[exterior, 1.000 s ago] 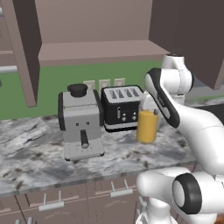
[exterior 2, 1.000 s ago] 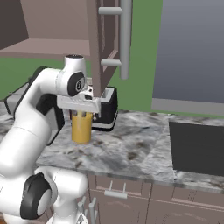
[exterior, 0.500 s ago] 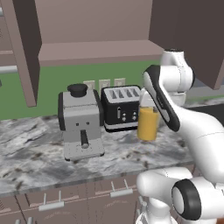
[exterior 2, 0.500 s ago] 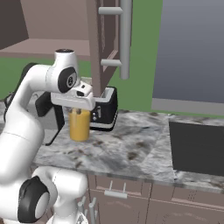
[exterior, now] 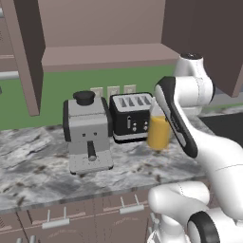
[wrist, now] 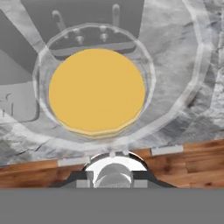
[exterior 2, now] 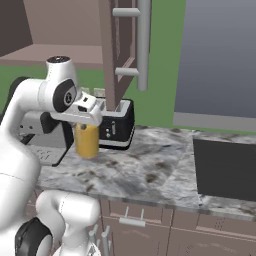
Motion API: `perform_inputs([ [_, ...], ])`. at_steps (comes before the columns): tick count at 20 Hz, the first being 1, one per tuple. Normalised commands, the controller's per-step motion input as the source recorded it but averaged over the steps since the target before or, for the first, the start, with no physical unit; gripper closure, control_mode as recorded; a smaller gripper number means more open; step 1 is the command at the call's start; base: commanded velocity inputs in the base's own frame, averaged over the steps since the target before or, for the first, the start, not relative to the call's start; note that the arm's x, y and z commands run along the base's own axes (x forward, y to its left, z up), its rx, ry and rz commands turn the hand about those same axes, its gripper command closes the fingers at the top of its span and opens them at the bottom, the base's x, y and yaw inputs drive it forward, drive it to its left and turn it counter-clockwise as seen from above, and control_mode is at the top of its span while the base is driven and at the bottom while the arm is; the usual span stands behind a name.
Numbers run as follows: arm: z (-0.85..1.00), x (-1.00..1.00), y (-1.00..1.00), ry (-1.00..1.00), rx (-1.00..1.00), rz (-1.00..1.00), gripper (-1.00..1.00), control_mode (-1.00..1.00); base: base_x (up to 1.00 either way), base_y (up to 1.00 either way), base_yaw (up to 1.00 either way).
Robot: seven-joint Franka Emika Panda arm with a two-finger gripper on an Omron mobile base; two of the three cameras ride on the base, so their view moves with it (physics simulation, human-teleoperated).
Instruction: There is a tray on the dining counter. Grab the cup, mug, and pitcher and place them on the tray. The pitcher may be placed next to the tray if it cannot fit the tray.
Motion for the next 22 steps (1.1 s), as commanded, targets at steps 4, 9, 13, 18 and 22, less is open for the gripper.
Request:
perform_inputs([
  [4,0.13,-0.11,0.18,-0.12,-0.02,0.0,1.0,-1.0,0.0,0.0,0.0],
  [9,0.14,-0.01,0.14,-0.03,0.0,-0.03,1.0,-1.0,0.0,0.0,0.0],
  [13,0.23,0.0,0.1,0.0,0.0,-0.02,1.0,-1.0,0.0,0.0,0.0],
  [18,0.24,0.0,0.08,0.05,0.0,0.0,1.0,-1.0,0.0,0.0,0.0],
  [22,0.05,-0.04,0.03,0.04,0.0,0.0,1.0,-1.0,0.0,0.0,0.0],
])
